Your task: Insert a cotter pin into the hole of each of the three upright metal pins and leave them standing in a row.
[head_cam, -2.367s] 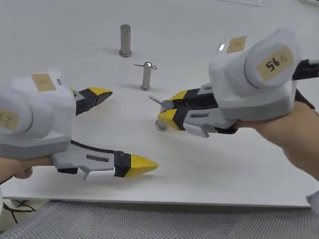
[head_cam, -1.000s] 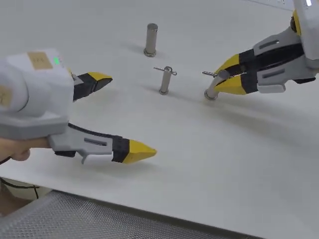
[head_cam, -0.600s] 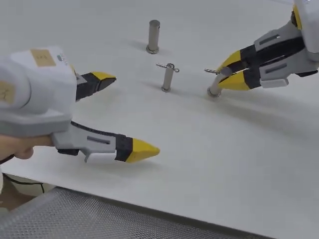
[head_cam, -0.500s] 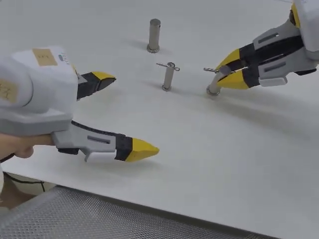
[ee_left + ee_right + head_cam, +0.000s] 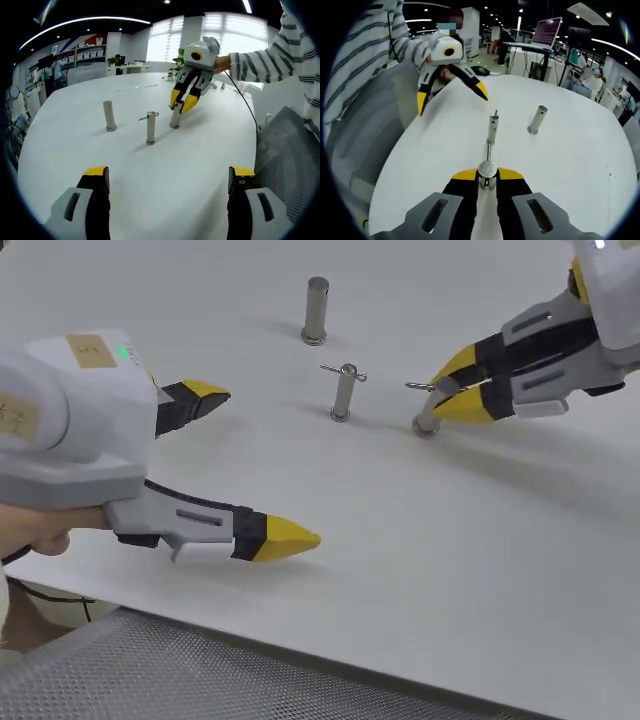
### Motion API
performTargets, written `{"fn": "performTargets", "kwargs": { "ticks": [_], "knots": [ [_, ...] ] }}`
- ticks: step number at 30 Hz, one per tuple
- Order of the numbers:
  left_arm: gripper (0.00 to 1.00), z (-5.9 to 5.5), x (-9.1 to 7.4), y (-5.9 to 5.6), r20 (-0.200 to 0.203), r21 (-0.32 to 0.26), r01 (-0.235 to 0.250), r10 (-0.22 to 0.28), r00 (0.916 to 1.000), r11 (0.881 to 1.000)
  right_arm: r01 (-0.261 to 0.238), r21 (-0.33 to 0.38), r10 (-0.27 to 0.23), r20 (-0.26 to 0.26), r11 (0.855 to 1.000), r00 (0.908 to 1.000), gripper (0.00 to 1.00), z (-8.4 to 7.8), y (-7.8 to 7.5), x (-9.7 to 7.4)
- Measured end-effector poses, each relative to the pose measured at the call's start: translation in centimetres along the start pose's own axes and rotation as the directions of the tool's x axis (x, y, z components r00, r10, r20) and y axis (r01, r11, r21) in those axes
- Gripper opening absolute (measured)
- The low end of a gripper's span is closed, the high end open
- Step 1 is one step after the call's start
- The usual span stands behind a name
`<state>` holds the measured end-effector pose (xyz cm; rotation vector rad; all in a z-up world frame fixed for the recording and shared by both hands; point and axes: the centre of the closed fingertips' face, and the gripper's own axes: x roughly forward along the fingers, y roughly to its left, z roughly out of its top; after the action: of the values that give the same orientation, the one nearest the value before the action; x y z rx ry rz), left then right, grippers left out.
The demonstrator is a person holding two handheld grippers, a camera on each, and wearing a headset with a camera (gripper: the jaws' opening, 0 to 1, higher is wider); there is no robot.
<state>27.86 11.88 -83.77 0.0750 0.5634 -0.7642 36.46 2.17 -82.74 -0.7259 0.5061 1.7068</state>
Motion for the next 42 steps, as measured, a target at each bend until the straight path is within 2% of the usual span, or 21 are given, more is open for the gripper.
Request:
{"fn": "performTargets", "kwargs": {
  "ticks": [6,15,21,25,27,28,31,34,37,40,42],
  "knots": [
    [0.98,0.1,0.1,0.0,0.013,-0.032,0.003,-0.002,0.9999,0.999,0.019,0.018,-0.019,0.014,1.000,0.9997,0.13,0.0,-0.1,0.0],
    [0.98,0.1,0.2,-0.3,0.008,-0.029,0.016,-0.016,0.9998,0.999,0.023,0.050,-0.025,0.042,0.998,0.9988,0.15,0.1,-0.3,-0.3],
    [0.98,0.2,0.4,-0.4,0.004,-0.026,0.025,-0.024,0.9997,0.999,0.022,0.054,-0.025,0.048,0.998,0.9986,0.21,0.4,-0.1,-0.5],
    [0.98,0.3,0.5,-0.4,0.004,-0.023,0.030,-0.030,0.9995,0.999,0.042,0.078,-0.045,0.043,0.996,0.9980,0.25,0.2,-0.1,-0.6],
    [0.98,0.4,0.5,-0.4,0.006,-0.021,0.033,-0.033,0.9994,0.999,0.077,0.136,-0.087,0.065,0.988,0.9941,0.27,0.3,-0.5,-0.9],
    [0.98,0.4,0.5,-0.4,0.007,-0.022,0.034,-0.034,0.9994,0.999,0.088,0.174,-0.105,0.093,0.981,0.9901,0.30,0.7,-0.5,-1.1],
    [0.98,0.5,0.4,-0.4,0.008,-0.021,0.037,-0.037,0.9993,0.999,0.116,0.219,-0.149,0.141,0.969,0.9788,0.34,1.7,-0.1,-1.8],
    [0.98,0.5,0.2,-0.2,0.009,-0.018,0.041,-0.041,0.9991,0.999,0.151,0.239,-0.189,0.147,0.959,0.9709,0.37,2.0,0.3,-2.7],
    [0.98,0.7,0.0,-0.1,0.012,-0.011,0.040,-0.040,0.9991,0.999,0.197,0.294,-0.260,0.191,0.935,0.9467,0.40,3.0,0.7,-3.7],
    [0.98,0.8,-0.2,-0.1,0.015,-0.007,0.041,-0.041,0.9991,0.999,0.228,0.308,-0.294,0.190,0.924,0.9366,0.43,3.1,1.1,-4.4],
    [0.98,0.8,-0.3,-0.2,0.016,-0.007,0.043,-0.043,0.9990,0.999,0.251,0.327,-0.325,0.195,0.911,0.9256,0.45,3.2,1.5,-5.0]
  ]
}}
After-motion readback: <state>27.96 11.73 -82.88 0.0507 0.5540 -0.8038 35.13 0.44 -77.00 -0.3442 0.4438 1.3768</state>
